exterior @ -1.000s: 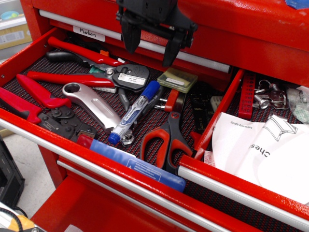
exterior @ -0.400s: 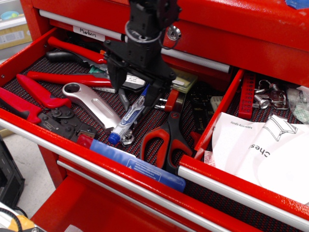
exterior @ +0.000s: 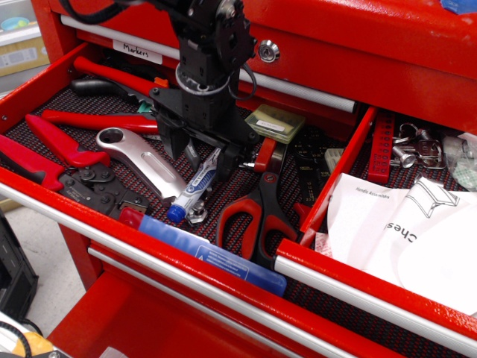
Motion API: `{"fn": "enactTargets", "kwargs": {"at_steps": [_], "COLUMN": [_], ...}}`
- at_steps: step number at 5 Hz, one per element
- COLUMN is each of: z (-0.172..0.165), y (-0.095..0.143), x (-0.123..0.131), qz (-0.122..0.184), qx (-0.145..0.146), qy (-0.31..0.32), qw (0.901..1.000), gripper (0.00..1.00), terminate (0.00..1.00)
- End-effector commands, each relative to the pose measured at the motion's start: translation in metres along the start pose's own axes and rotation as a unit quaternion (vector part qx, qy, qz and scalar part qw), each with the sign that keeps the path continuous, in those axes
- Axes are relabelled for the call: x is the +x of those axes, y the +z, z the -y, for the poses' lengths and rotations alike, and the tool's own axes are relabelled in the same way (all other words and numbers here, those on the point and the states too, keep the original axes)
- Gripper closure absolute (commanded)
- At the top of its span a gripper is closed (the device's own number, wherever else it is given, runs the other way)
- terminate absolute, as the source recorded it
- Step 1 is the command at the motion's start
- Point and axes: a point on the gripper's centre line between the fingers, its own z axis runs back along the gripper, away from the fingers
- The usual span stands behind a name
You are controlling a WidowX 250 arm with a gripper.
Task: Pick up blue pen and put into drawer
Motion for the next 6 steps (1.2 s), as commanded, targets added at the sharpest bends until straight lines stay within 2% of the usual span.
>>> {"fn": "enactTargets", "kwargs": {"at_steps": [1, 2, 3, 4, 5, 6], "z": [-0.004, -0.003, 0.001, 0.010, 0.026, 0.067], "y": [-0.013, -0.022, -0.009, 0.023, 0.065, 0.090], "x": [0.002, -0.001, 0.002, 0.015, 0.032, 0.043], "qz": [0.039, 0.047, 0.038, 0.009, 0.024, 0.042], "qx": [-0.012, -0.027, -0.016, -0.028, -0.049, -0.078], "qy": [-0.005, 0.020, 0.042, 0.069, 0.063, 0.140], "qw": [0.9992, 0.9983, 0.9982, 0.9972, 0.9965, 0.9862], "gripper": [0.00, 1.00, 1.00, 1.00, 1.00, 1.00], "terminate": [0.00, 0.00, 0.00, 0.00, 0.00, 0.00]}}
